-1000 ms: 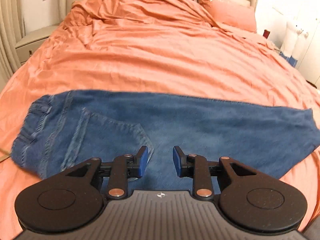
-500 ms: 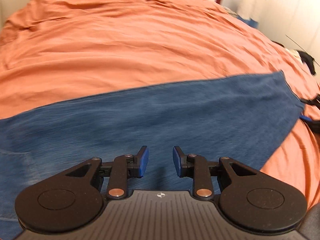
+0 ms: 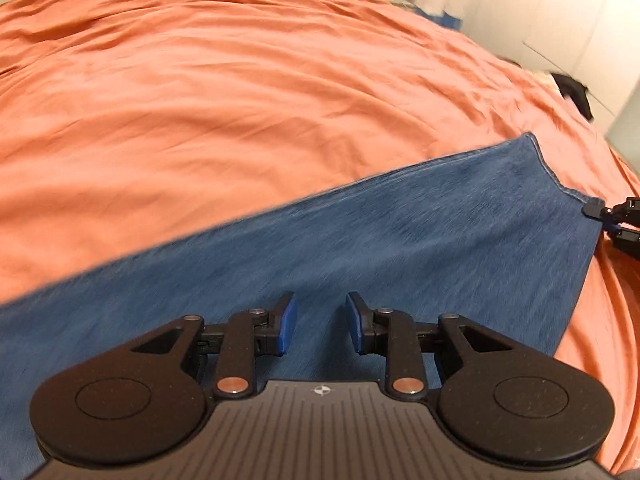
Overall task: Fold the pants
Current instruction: 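Move the right tool to the leg hems and close on them, then lift the hems with the right tool and fold them toward the waistband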
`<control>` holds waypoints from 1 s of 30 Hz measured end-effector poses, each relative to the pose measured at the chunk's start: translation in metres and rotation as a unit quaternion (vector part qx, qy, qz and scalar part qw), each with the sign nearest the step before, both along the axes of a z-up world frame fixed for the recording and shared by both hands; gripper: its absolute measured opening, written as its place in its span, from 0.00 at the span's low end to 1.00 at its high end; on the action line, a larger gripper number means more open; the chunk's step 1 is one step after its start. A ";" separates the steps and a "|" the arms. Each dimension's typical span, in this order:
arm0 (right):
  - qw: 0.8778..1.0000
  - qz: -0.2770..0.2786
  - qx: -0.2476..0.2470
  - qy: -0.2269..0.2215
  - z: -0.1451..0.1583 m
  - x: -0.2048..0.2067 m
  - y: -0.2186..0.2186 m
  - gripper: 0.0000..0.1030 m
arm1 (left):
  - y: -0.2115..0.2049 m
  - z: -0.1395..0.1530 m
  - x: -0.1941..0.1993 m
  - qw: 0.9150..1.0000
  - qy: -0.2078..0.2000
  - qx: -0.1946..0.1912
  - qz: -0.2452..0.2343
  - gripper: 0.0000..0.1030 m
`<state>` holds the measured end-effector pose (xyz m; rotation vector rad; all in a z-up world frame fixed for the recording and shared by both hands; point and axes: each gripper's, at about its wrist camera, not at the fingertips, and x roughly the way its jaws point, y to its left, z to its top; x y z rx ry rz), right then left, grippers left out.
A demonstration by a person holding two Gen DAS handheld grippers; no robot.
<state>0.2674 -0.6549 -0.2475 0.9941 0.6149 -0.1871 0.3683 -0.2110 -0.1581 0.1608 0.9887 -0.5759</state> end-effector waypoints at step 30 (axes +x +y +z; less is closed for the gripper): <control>0.999 0.023 -0.039 -0.026 0.029 0.001 0.005 0.04 | -0.065 -0.003 0.007 0.996 -0.026 0.071 -0.038 0.23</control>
